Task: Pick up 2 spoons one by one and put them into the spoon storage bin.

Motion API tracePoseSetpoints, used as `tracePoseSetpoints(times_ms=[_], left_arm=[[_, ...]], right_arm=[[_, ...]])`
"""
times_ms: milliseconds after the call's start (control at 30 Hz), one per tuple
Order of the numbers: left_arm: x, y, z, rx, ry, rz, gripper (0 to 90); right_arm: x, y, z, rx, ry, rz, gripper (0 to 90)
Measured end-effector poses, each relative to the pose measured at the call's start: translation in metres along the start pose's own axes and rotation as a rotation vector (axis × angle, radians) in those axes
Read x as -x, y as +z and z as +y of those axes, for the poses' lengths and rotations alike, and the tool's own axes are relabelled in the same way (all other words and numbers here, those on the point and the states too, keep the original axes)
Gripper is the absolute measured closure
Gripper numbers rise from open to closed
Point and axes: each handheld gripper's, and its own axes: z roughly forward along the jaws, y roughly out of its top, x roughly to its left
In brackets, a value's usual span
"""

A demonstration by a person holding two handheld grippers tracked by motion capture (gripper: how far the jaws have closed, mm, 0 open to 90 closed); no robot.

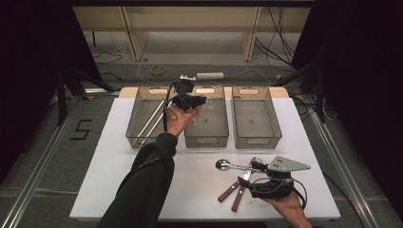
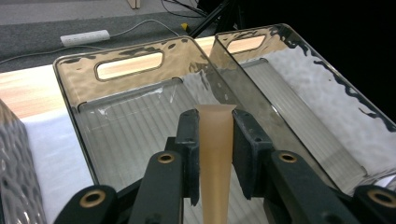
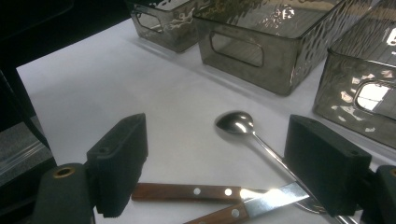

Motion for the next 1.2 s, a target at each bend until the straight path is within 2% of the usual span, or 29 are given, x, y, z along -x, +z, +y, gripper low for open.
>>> tracePoseSetpoints(times_ms=[167,233,300,433,633,767,867,1000,1133,1200], left_arm=[[-0.004,0.001,-0.002,-0.001,-0.029,-0.002,71.6],[-0.005,0.001,-0.003,0.004,-0.037,0.002,64.1],[-0.007,-0.003,-0.002,-0.001,-0.029,0.0,61.8],[-0.01,-0.013,-0.002,-0.003,-0.016,-0.006,52.6],[-0.013,-0.039,-0.009,-0.008,-0.004,-0.061,41.1],[-0.014,-0.057,-0.022,-0.009,-0.008,-0.093,33.6],[-0.015,-0.071,-0.036,-0.03,0.018,-0.096,27.4],[-0.02,-0.091,-0.054,-0.014,0.006,-0.123,24.2],[-0.024,-0.107,-0.072,-0.018,0.024,-0.138,22.1],[-0.024,-0.112,-0.08,-0.016,0.035,-0.131,21.4]], right_arm=[[0.0,0.0,0.0,0.0,-0.001,0.0,22.6],[0.0,0.0,0.0,0.0,-0.002,0.0,22.6],[0.0,0.0,0.0,0.0,0.002,0.0,22.6],[0.0,0.0,0.0,-0.003,0.0,0.0,22.6],[0.0,0.002,0.001,-0.011,-0.012,0.001,22.6],[0.001,0.004,0.004,-0.032,-0.027,0.005,22.7],[0.003,0.007,0.008,-0.074,-0.055,0.023,22.8],[0.004,0.014,0.013,-0.129,-0.086,0.037,24.4],[0.007,0.023,0.018,-0.174,-0.11,0.049,24.9],[0.008,0.027,0.021,-0.196,-0.121,0.051,25.1]])
